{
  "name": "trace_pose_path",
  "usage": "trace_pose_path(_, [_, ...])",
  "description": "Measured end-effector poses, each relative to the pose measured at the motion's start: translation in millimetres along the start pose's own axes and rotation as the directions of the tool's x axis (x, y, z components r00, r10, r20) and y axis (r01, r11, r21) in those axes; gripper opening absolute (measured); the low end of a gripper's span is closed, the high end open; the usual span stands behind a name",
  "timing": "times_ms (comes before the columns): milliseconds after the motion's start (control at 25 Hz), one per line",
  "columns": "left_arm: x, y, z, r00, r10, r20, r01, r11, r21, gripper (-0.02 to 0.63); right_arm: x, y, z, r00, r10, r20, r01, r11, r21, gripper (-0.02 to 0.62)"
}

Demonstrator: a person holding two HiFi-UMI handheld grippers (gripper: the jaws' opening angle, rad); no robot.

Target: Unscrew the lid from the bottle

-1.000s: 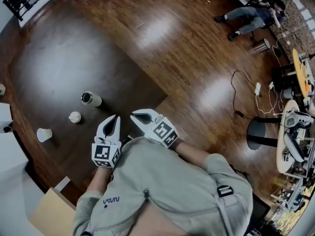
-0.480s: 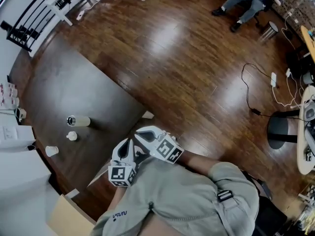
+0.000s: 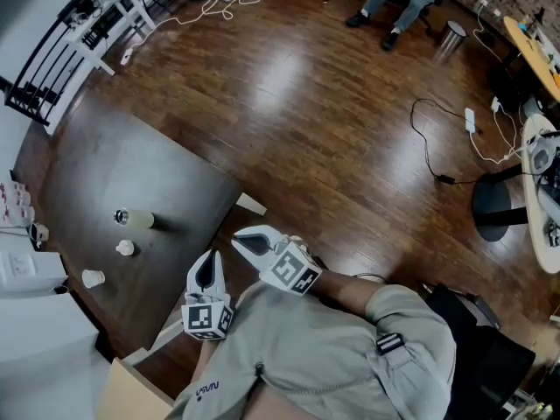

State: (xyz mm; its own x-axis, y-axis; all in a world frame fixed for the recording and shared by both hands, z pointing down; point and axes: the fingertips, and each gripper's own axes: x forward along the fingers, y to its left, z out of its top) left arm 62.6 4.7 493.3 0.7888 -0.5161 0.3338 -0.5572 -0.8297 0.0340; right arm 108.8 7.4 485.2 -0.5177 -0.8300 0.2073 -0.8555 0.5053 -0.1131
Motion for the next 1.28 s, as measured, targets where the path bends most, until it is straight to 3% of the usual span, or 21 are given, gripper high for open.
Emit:
trace_pose_path(360, [-104,-22,-37,0.999,-0.041,0.031,0.042,0.999,-0.032,0.003,-32,107,-22,0.995,-0.097,-0.022,0.097,0.995,0.035,0.002])
trace_pose_path(480, [-123,-30,-48,0.996,-0.086,0.032,0.087,0.996,-0.031,0.003,-44,137,-37,0.99,-0.13,-0.054,0.132,0.991,0.031,0.002])
trace_pose_path(640, [-139,-38,-53,0.99,-0.136,0.044,0.135,0.991,0.021,0.003,-57,149,-49,0.981,-0.181,-0.073,0.184,0.982,0.036,0.002])
trace_pose_path(840, [-132,-49,-54,0.983,-0.18,0.046,0.179,0.984,0.022,0.003,-80,142,-58,0.962,-0.262,-0.075,0.267,0.962,0.06,0.002])
trace_pose_path(1040, [-121,-41,-44,0.957,-0.288,0.031,0.287,0.958,0.03,0.003,-75,138,-43,0.928,-0.365,-0.073,0.37,0.926,0.072,0.002])
trace_pose_path(1280, [-103,-89,-52,0.901,-0.434,-0.001,0.433,0.899,0.061,0.003,-109,131,-59,0.88,-0.466,-0.088,0.474,0.873,0.118,0.002])
